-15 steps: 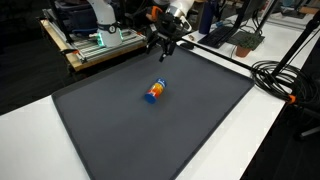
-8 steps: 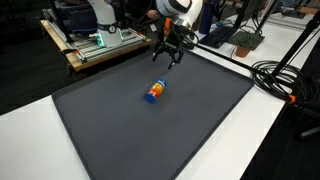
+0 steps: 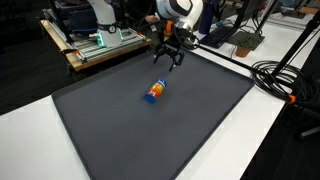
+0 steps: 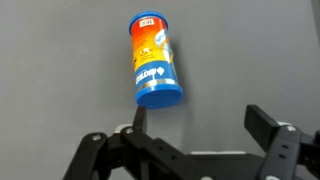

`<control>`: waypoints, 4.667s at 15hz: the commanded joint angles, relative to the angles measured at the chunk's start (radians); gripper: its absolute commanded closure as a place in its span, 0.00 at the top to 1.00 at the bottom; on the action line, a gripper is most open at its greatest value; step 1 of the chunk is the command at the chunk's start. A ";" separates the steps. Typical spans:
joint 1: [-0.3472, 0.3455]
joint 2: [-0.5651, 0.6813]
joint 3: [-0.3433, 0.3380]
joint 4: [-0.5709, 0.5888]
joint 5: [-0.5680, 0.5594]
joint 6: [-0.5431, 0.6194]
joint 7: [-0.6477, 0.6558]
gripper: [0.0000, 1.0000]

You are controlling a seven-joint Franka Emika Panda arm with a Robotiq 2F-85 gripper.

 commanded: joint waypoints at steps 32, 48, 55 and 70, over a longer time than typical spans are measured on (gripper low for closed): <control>-0.064 0.208 -0.043 0.114 -0.315 0.097 0.077 0.93; -0.063 0.127 -0.023 0.072 -0.260 0.049 0.048 0.35; -0.065 0.122 -0.025 0.094 -0.225 0.056 0.025 0.60; -0.070 0.118 -0.024 0.091 -0.219 0.059 0.020 0.60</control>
